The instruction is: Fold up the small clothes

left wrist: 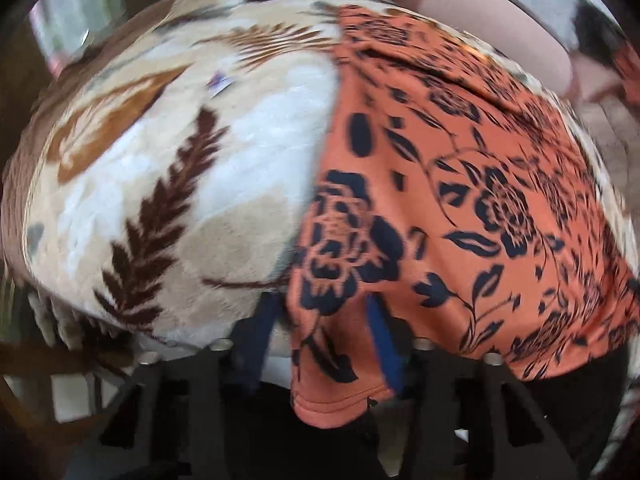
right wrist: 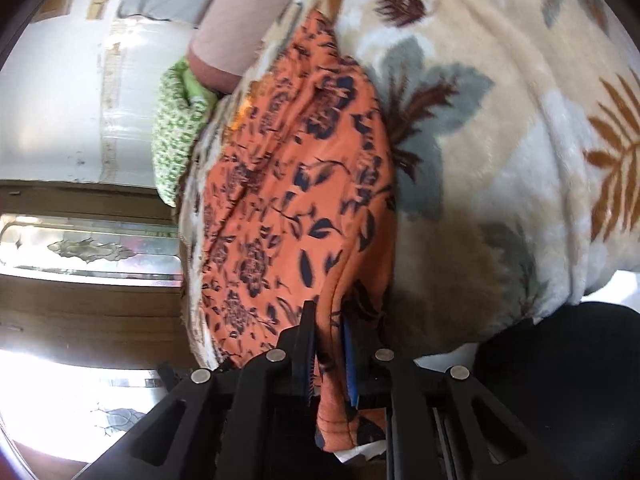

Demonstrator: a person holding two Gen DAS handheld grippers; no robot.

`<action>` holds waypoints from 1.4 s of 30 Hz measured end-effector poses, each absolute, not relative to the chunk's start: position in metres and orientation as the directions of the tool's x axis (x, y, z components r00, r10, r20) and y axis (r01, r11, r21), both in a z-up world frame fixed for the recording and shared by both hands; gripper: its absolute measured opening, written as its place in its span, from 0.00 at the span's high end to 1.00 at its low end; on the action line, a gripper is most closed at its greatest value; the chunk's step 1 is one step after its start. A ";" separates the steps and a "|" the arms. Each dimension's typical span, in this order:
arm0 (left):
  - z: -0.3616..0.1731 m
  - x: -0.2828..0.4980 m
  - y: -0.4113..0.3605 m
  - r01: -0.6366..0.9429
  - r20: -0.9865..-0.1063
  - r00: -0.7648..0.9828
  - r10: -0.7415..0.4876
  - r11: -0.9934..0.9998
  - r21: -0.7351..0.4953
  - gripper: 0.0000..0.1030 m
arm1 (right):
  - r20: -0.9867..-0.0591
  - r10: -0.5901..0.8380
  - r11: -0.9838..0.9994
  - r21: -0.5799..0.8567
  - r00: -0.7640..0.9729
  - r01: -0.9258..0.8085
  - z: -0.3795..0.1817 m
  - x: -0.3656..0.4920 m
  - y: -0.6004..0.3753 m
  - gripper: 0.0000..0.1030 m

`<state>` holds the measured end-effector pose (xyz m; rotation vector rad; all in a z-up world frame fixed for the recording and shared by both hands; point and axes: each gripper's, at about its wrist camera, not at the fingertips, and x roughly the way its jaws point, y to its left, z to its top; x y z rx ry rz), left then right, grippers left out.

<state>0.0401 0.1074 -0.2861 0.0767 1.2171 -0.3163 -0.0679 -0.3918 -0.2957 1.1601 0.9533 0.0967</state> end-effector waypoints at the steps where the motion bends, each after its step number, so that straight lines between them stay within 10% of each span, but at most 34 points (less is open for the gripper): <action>1: -0.286 0.039 0.105 0.293 -0.929 0.308 -0.203 0.950 -0.110 0.68 | -0.605 0.511 0.453 0.793 0.610 0.406 -0.298 -0.068 -0.392 0.85; 6: -0.282 0.039 0.102 0.295 -0.922 0.289 -0.257 0.940 -0.170 0.85 | -0.647 0.512 0.460 0.762 0.565 0.456 -0.313 -0.070 -0.391 0.77; 8: -0.280 0.036 0.108 0.301 -0.909 0.274 -0.315 0.926 -0.230 0.89 | -0.666 0.503 0.472 0.745 0.550 0.470 -0.317 -0.070 -0.389 0.40; 10: -0.278 0.035 0.111 0.311 -0.895 0.264 -0.361 0.910 -0.275 0.89 | -0.675 0.493 0.480 0.737 0.549 0.476 -0.318 -0.072 -0.388 0.26; 14: -0.285 0.032 0.099 0.331 -0.916 0.247 -0.315 0.916 -0.226 0.55 | -0.676 0.494 0.502 0.735 0.547 0.456 -0.318 -0.070 -0.382 0.26; 18: -0.287 0.028 0.083 0.358 -0.919 0.265 -0.293 0.915 -0.188 0.57 | -0.689 0.487 0.514 0.723 0.537 0.461 -0.321 -0.067 -0.376 0.26; 19: -0.287 0.029 0.081 0.359 -0.920 0.266 -0.287 0.915 -0.181 0.70 | -0.694 0.485 0.523 0.717 0.532 0.460 -0.322 -0.065 -0.373 0.26; 21: -0.287 0.032 0.081 0.354 -0.922 0.265 -0.281 0.918 -0.178 0.84 | -0.709 0.477 0.548 0.702 0.519 0.456 -0.325 -0.063 -0.365 0.31; 26: -0.282 0.039 0.099 0.320 -0.906 0.245 -0.345 0.911 -0.260 0.93 | -0.818 0.354 0.701 0.553 0.453 0.451 -0.326 -0.059 -0.347 0.84; 42: -0.172 0.108 0.098 0.311 -0.681 0.276 -0.679 0.733 -0.605 0.94 | -0.355 0.566 0.410 0.904 0.744 0.119 -0.224 -0.029 -0.396 0.89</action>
